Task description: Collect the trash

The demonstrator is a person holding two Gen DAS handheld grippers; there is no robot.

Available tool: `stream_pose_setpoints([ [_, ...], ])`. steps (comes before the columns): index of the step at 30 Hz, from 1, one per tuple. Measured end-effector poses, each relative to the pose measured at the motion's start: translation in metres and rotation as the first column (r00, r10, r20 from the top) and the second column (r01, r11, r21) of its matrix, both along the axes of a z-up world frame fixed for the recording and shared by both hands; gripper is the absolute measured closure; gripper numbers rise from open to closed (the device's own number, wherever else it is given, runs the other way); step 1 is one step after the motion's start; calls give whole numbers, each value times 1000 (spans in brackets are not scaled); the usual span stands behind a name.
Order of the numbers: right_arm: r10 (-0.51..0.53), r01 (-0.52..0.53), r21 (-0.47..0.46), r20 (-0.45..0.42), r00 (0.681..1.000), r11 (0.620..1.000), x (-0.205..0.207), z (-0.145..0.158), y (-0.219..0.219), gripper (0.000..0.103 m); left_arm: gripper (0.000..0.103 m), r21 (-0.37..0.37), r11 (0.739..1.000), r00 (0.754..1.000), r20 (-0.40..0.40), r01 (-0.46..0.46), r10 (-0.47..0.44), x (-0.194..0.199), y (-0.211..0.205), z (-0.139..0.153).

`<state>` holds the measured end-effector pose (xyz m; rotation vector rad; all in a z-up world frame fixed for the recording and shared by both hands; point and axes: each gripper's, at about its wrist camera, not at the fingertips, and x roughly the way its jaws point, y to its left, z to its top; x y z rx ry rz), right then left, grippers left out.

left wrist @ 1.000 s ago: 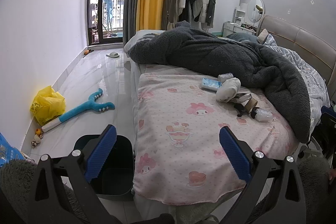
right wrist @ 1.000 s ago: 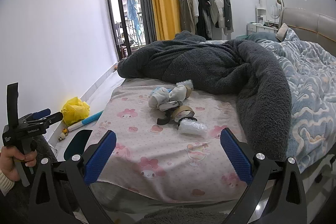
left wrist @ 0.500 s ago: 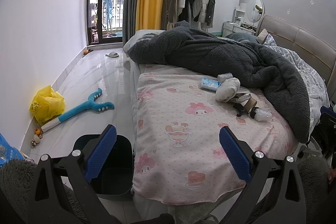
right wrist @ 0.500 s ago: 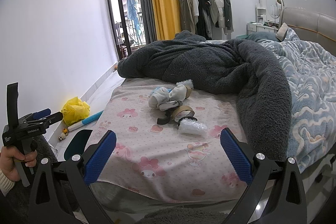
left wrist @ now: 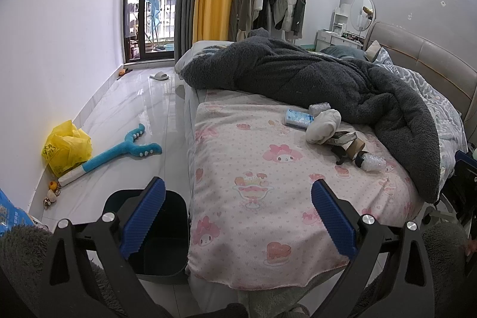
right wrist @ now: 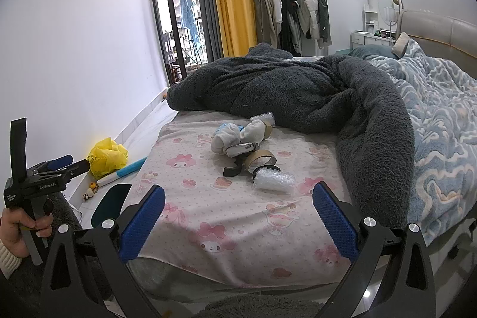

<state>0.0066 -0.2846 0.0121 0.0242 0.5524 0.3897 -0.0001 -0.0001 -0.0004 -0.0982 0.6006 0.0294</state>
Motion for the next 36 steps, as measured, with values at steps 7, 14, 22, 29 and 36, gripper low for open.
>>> stream_pose_setpoints([
  [7,-1,1,1,-1,1000,1000,0,0,0,3,3,-1,1000,1000,-1,0,0,0,0,0],
  [14,0,0,1,-1,1000,1000,0,0,0,3,3,-1,1000,1000,-1,0,0,0,0,0],
  [22,-6,6,-8,-6,1000,1000,0,2,0,3,3,-14,1000,1000,2,8,-8,-1,2,0],
  [29,-46,46,-12,21,999,999,-5,19,2,3,3,-36,999,999,8,39,-39,0,-6,1],
  [36,-69,69,4,-28,997,998,5,12,1,3,3,-46,998,999,18,51,-50,7,-13,5],
])
